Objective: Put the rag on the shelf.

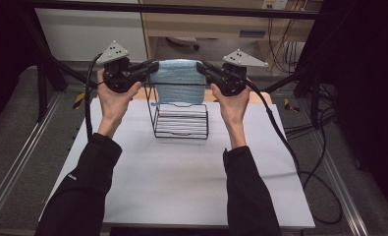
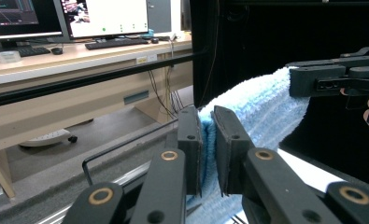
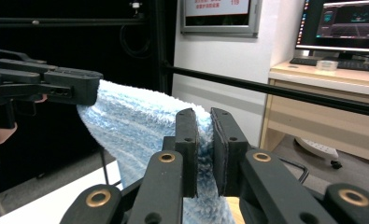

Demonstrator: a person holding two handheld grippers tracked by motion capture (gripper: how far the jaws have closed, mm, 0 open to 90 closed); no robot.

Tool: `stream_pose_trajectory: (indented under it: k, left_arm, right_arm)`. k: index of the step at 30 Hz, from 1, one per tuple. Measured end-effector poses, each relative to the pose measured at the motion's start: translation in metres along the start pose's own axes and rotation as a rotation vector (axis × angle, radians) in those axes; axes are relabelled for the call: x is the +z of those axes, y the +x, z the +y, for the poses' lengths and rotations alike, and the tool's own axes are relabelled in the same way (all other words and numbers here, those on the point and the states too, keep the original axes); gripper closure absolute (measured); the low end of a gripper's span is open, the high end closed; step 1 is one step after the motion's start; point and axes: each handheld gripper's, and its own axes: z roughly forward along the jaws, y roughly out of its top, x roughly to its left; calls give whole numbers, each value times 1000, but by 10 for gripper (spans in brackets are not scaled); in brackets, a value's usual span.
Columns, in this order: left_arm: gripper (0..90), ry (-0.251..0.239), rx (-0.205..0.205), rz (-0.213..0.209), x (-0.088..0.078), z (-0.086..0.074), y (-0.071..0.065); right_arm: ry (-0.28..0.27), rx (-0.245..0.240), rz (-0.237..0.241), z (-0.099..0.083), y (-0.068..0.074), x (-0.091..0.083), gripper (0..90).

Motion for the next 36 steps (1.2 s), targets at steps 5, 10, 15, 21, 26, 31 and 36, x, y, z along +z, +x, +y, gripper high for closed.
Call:
stream_pose_trajectory:
  k: [5, 10, 15, 21, 26, 31, 36]
  left_arm:
    - [816, 28, -6, -16, -4, -4, -3]
    - [811, 56, -1, -13, -6, -9, -3]
    - [809, 79, 6, -22, -7, -14, -4]
    - [802, 110, 24, -41, -11, -20, -11]
    - [785, 159, 32, -57, -15, -22, -13]
    - [744, 150, -1, -61, -22, -12, -13]
    - [750, 120, -49, -66, -23, -1, -12]
  right_arm:
    - [27, -13, 26, -1, 3, -5, 821]
    - [49, -16, 40, -4, 5, -6, 821]
    - [63, -32, 54, -9, 8, -8, 820]
    - [83, -29, 81, -16, 8, -12, 818]
    - [120, -36, 99, -21, 10, -15, 817]
    - [136, -31, 114, -25, 9, -16, 818]
    - [147, -36, 123, -28, 9, -17, 818]
